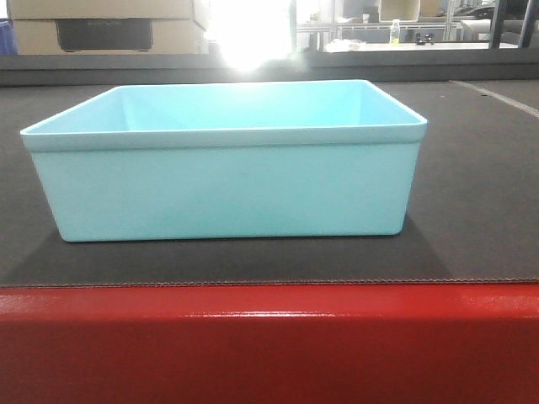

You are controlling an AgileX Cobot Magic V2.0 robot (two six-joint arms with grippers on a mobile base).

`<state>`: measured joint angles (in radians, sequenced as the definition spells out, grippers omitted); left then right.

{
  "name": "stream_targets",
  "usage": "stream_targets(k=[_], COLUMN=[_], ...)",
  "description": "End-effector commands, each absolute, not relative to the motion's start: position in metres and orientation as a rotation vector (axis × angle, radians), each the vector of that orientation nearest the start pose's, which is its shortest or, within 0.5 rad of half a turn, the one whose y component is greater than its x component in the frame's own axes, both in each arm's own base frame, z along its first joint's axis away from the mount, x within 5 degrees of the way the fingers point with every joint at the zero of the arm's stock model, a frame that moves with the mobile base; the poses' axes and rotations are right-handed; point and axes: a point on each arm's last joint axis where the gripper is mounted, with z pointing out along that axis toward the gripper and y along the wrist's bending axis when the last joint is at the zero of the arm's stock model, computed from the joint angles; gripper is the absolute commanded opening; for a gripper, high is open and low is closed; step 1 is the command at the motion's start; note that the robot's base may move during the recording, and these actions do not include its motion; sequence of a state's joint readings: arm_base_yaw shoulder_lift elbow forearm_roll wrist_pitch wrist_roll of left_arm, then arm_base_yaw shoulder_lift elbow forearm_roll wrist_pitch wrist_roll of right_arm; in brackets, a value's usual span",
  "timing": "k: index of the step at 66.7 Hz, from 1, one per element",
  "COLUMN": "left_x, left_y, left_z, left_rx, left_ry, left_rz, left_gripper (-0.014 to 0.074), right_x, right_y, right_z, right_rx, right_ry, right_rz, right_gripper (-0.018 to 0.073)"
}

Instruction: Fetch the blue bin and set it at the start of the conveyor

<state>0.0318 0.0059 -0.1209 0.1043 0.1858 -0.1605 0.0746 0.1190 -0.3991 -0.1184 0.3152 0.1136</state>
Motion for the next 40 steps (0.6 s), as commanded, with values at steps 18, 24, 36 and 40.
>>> stream_targets(k=[18,24,36,40], left_x=[0.056,0.056,0.056,0.056], left_y=[0.003,0.003,0.003,0.003], left_z=[0.207,0.208,0.208,0.208], left_rx=[-0.051,-0.051,-0.051,-0.051], left_ry=[1.548,1.541,1.541,1.541], left_rz=[0.017,0.016,0.016,0.016], left_gripper=[-0.0111,-0.0111,-0.0111,-0.0111], right_x=[0.041,0.041,0.041,0.041], right_y=[0.0,0.0,0.0,0.0], right_z=[0.312,0.313,0.313,0.313], right_rx=[-0.038,-0.038,-0.038,-0.038], right_ry=[1.482,1.48,1.48,1.48], right_rz=[0.015,0.015,0.016,0.016], right_gripper=[-0.0162,-0.0162,-0.0162,-0.0162])
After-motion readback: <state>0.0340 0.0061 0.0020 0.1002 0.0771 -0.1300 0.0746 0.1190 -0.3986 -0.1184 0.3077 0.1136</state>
